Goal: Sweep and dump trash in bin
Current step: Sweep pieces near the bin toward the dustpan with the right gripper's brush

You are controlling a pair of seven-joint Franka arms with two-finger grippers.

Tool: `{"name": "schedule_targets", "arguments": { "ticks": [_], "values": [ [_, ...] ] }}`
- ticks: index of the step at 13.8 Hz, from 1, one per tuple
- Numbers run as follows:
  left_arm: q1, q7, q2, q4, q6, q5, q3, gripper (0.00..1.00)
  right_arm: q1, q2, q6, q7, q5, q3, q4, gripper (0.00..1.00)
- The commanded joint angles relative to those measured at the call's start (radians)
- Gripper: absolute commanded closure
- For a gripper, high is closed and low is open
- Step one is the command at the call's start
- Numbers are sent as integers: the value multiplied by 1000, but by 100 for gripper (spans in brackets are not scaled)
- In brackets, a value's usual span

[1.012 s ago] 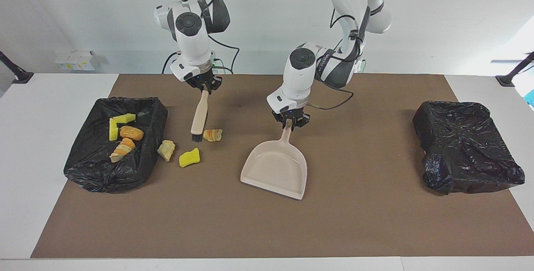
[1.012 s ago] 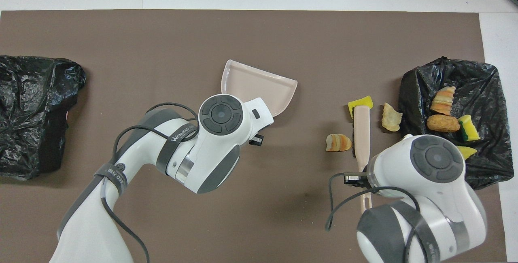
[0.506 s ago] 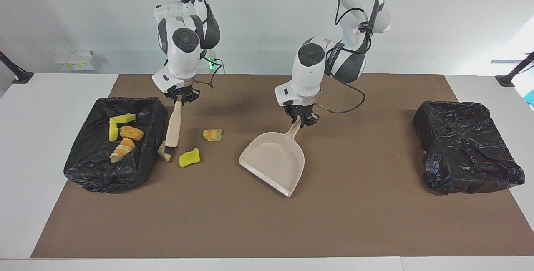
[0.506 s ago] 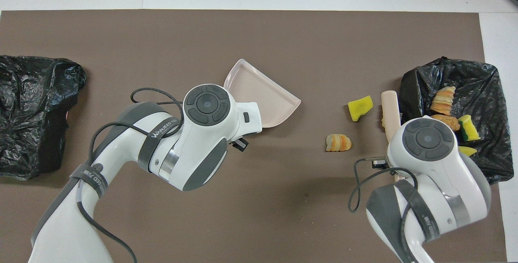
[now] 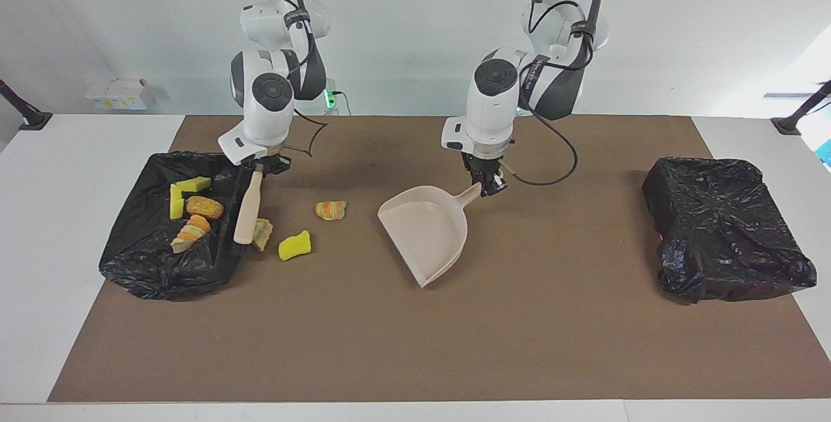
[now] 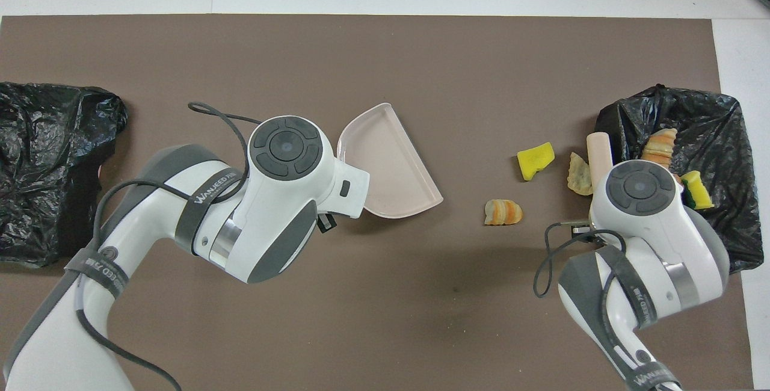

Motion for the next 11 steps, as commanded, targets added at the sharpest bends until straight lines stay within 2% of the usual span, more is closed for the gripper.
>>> {"name": "schedule_targets", "arguments": {
  "ticks": [1, 3, 5, 11],
  "values": [
    [9, 72, -43, -41, -10, 50, -4, 100, -7, 16, 41, -25, -19, 16, -5, 100],
    [15, 131, -62, -81, -6, 64, -4, 100, 2, 32, 48, -27, 1, 19, -2, 100],
    [23, 151, -77, -119, 1, 64, -5, 100, 57, 37, 48, -30, 42, 19, 2, 100],
    [18, 145, -60, -170, 79, 64, -5, 100, 204, 65, 47, -84, 260, 19, 68, 100]
  ]
}}
